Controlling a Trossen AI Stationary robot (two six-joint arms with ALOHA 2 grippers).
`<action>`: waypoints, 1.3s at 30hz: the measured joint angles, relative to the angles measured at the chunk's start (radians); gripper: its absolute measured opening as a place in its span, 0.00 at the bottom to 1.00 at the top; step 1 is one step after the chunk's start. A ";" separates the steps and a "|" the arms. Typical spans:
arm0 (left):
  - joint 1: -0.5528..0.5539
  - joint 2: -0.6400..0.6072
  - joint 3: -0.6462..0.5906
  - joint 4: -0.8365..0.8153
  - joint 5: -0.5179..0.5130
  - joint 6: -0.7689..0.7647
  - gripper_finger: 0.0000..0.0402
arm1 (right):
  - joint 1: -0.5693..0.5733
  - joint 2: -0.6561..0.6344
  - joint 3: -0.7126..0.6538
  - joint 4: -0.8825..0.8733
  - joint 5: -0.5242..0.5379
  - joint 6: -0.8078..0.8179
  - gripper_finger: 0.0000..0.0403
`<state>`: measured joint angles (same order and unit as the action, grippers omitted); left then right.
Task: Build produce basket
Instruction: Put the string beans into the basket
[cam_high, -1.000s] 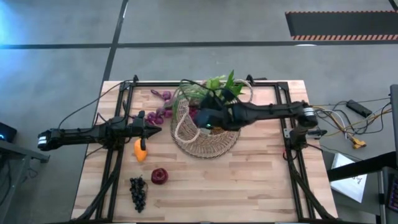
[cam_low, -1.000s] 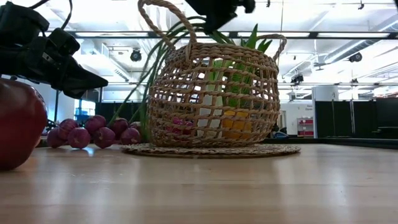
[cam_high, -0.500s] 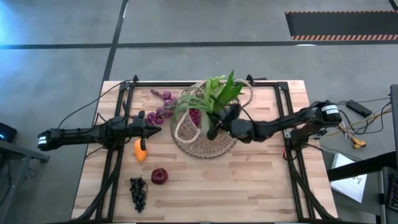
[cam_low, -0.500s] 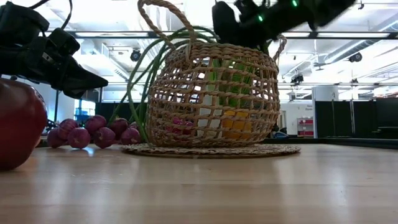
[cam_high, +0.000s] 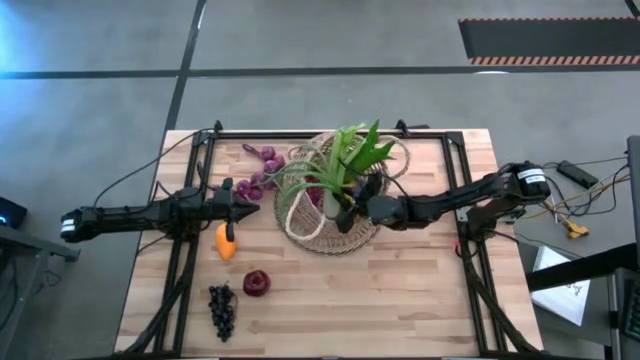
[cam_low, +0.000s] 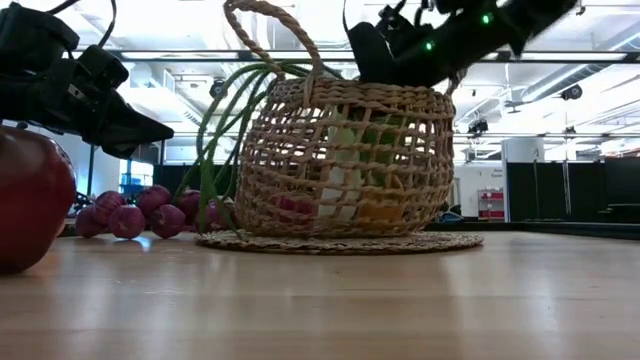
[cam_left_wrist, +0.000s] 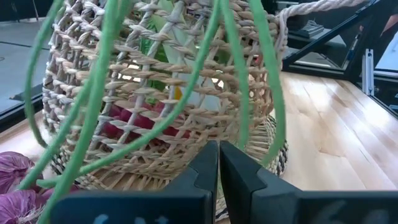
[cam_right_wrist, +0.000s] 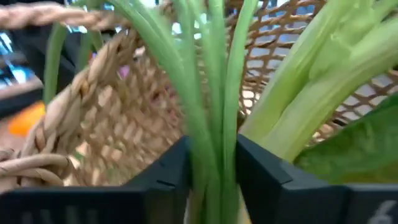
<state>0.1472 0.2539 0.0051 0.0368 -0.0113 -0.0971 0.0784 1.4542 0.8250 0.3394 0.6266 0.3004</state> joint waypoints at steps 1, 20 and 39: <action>0.000 0.000 0.000 0.000 0.000 0.000 0.00 | 0.000 -0.010 0.030 -0.088 0.000 0.007 0.33; 0.000 0.001 0.000 -0.001 0.000 0.000 0.00 | -0.054 0.116 0.641 -1.001 -0.086 0.032 0.79; 0.000 0.000 0.000 0.000 0.000 0.000 0.00 | -0.192 0.357 0.934 -0.993 -0.131 -0.070 0.74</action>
<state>0.1471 0.2543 0.0051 0.0371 -0.0113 -0.0971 -0.1140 1.8108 1.7593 -0.6534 0.4956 0.2308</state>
